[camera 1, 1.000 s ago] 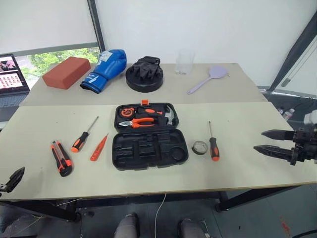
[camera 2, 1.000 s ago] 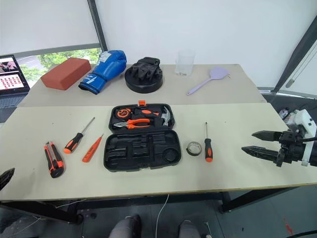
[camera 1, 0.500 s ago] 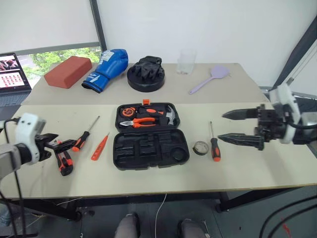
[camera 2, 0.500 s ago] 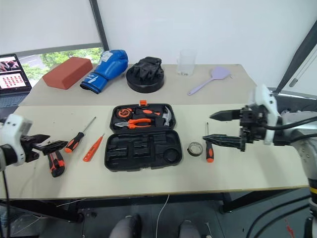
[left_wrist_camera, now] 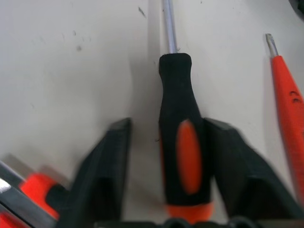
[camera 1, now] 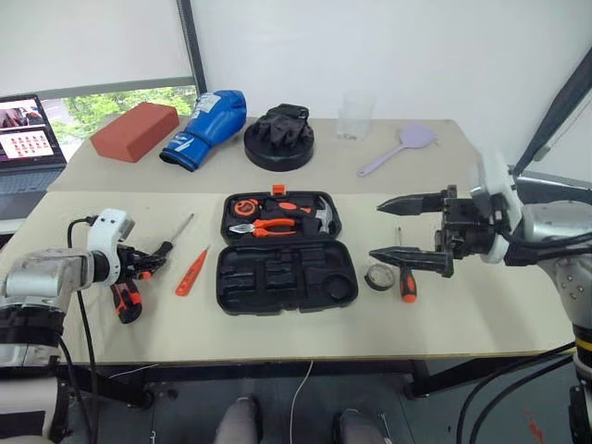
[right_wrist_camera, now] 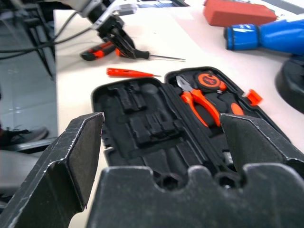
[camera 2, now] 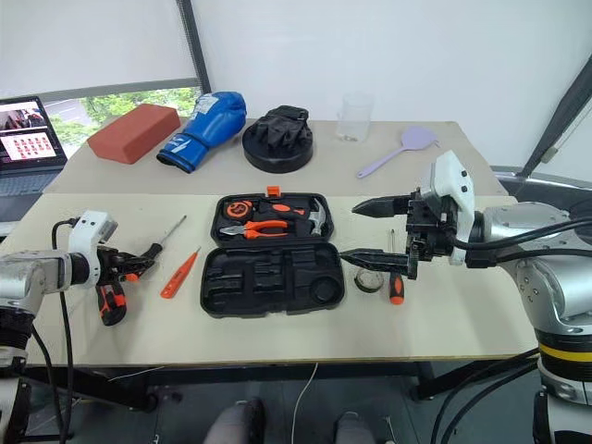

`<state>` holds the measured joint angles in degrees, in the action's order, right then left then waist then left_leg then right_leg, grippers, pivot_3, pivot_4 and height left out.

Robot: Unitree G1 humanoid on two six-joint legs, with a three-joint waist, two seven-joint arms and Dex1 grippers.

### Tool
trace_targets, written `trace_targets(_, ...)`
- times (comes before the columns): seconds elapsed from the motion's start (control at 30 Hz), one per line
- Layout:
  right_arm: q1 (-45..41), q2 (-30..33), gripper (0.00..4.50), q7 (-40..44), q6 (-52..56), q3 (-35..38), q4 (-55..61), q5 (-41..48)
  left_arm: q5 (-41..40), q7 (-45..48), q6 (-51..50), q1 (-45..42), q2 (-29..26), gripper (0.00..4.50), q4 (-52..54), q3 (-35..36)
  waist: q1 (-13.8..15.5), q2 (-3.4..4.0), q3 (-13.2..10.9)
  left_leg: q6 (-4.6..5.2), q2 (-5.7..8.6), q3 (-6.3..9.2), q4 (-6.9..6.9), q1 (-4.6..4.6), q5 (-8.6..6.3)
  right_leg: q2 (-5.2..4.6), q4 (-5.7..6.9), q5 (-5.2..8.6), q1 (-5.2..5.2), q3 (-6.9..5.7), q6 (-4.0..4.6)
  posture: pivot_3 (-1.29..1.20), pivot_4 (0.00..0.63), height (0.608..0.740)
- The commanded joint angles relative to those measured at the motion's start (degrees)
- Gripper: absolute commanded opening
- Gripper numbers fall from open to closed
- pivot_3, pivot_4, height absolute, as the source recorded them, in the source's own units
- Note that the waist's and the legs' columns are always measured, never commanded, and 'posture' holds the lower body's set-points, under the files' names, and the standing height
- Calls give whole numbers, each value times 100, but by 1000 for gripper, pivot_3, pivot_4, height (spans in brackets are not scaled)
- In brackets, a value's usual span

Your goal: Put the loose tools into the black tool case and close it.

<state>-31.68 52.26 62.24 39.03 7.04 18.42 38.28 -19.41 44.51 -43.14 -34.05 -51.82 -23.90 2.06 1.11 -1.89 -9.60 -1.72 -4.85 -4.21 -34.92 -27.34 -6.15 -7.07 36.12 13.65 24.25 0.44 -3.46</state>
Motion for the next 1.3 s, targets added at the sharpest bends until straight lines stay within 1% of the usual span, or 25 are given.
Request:
trace_targets(0.03,215,220,4500,-78,162,189,81,4,-154,889,831,-449,-199,813,1060,124,42,-17,-10,-1,0,0,0,-2,0,0,-4,1,0,-2,10,0,150,735)
trace_targets(0.07,323,286,4500,-41,199,230,163,45,-290,1398,1061,-528,-219,816,1316,56,50,-18,-10,-1,0,0,-4,-8,0,-1,-6,10,-1,-1,27,0,150,735)
trace_targets(0.13,513,394,4500,11,223,279,309,73,-453,2368,1358,-623,-293,816,1675,-160,79,-18,-10,-1,0,0,-7,-20,1,-1,-6,9,-5,-1,27,0,150,735)
trace_targets(0.2,690,446,4500,17,171,345,439,82,-186,2936,1841,-879,-209,816,1668,-590,84,-11,-6,0,1,-3,-8,-19,1,-1,-6,8,-12,4,26,0,150,735)
trace_targets(0.23,746,443,4500,-26,143,376,490,71,2,3067,1964,-1122,-53,816,1518,-850,88,-5,-3,1,1,-4,-7,-16,2,-1,-4,8,-13,4,22,0,150,735)
trace_targets(0.3,811,414,4500,-135,101,412,549,24,423,3270,2390,-1561,280,816,1099,-1318,103,-2,-2,4,2,-3,-6,-5,4,2,8,-8,-16,5,-11,0,150,735)
trace_targets(0.37,845,390,4500,-234,67,417,579,-30,898,3426,2917,-1966,622,816,494,-1745,109,-3,-3,20,1,0,-11,-4,14,8,13,-9,-15,9,-13,0,150,735)
trace_targets(0.5,854,324,4500,-419,129,447,698,27,1761,3406,4013,-2459,1104,816,-755,-2303,70,-7,-5,35,2,2,-38,-14,23,10,3,-15,-15,23,-25,0,150,735)
trace_targets(0.53,863,317,4500,-452,146,460,732,53,1859,3397,4159,-2528,1200,816,-965,-2351,55,-7,-6,43,2,2,-38,-19,28,10,-2,-18,-13,25,-28,0,150,735)
trace_targets(0.67,930,289,4500,-598,151,501,823,76,1973,3409,4185,-2673,1553,816,-1421,-2297,36,-8,-6,62,3,4,-38,-24,37,10,2,-24,-10,26,-29,0,150,735)
trace_targets(0.83,981,256,4500,-745,178,514,922,131,2103,3448,4406,-2665,1696,816,-1694,-2232,25,-8,-6,65,3,6,-38,-33,37,11,1,-23,-6,26,-31,0,150,735)
trace_targets(1.0,991,254,4500,-825,186,521,936,161,2217,3426,4431,-2707,1784,816,-1884,-2163,14,-9,-6,66,4,7,-38,-33,38,11,3,-24,-8,26,-32,0,150,735)
trace_targets(1.07,985,257,4500,-840,185,512,940,180,2181,3431,4293,-2742,1825,816,-1914,-2105,16,-9,-6,66,4,9,-39,-33,38,11,3,-24,-10,25,-32,0,150,735)
trace_targets(1.13,966,249,4500,-857,201,500,952,225,2011,3614,4012,-2744,1832,1833,-1675,-2006,15,-9,-6,67,4,9,-39,-33,39,11,3,-25,-10,25,-33,0,150,735)
trace_targets(1.17,964,247,4500,-862,209,501,961,253,1907,3739,3838,-2730,1825,2108,-1500,-1956,12,-9,-6,67,4,9,-40,-33,39,11,3,-25,-10,25,-33,0,150,735)
trace_targets(1.2,967,243,4500,-866,221,509,974,292,1821,3832,3664,-2711,1815,2565,-1317,-1911,10,-9,-6,67,4,9,-39,-33,39,11,4,-25,-10,25,-33,0,150,735)
trace_targets(1.23,970,242,4500,-870,229,515,983,318,1778,3887,3540,-2691,1811,2889,-1188,-1876,10,-9,-6,67,4,10,-39,-33,39,12,5,-25,-9,25,-33,0,150,735)
trace_targets(1.3,973,232,4500,-878,245,519,994,361,1717,3969,3399,-2613,1778,3700,-873,-1842,7,-9,-6,67,4,10,-39,-33,39,12,5,-24,-11,25,-33,0,150,735)
